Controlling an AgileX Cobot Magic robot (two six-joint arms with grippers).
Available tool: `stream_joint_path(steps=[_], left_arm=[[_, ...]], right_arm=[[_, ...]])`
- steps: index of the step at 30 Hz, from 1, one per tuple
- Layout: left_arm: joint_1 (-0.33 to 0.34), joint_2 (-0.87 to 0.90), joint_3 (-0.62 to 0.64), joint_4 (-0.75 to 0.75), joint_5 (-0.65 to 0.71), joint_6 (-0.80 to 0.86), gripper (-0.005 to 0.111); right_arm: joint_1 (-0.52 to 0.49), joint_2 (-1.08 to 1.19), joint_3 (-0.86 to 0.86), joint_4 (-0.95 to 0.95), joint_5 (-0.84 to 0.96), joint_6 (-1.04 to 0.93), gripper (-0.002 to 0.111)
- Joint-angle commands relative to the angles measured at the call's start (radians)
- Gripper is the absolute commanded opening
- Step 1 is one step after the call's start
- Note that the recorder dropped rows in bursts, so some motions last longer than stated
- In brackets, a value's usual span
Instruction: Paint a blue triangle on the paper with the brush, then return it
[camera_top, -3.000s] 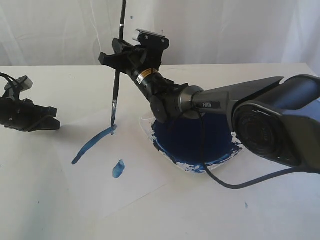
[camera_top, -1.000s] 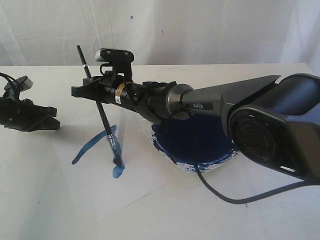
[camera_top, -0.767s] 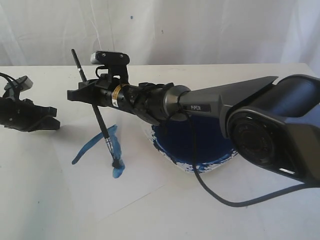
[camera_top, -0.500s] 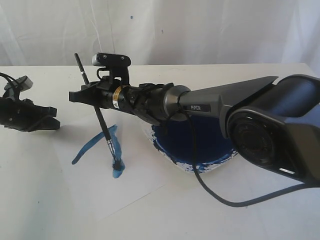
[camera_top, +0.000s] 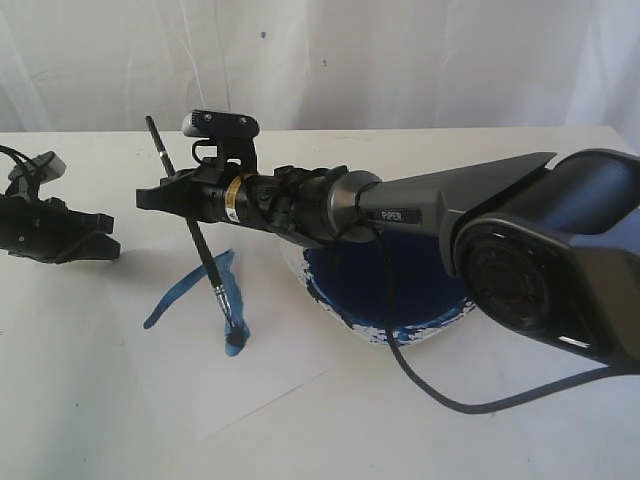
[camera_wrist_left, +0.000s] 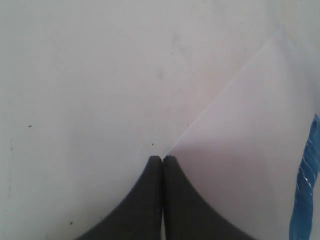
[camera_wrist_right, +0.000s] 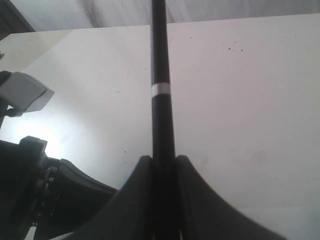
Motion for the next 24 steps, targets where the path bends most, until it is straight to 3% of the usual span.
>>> stream_joint_path(steps=[1,24], left_arm=[[0.001,-0.003,0.012,-0.010,0.000,0.002,0.000],[0.001,-0.003,0.012,-0.010,-0.002,0.004,0.000]], right_arm=[[0.000,-0.010,0.004,-0.011,-0.047,0.005,0.000],[0.000,0.046,0.004,0.045,-0.286,-0.061,0.000]])
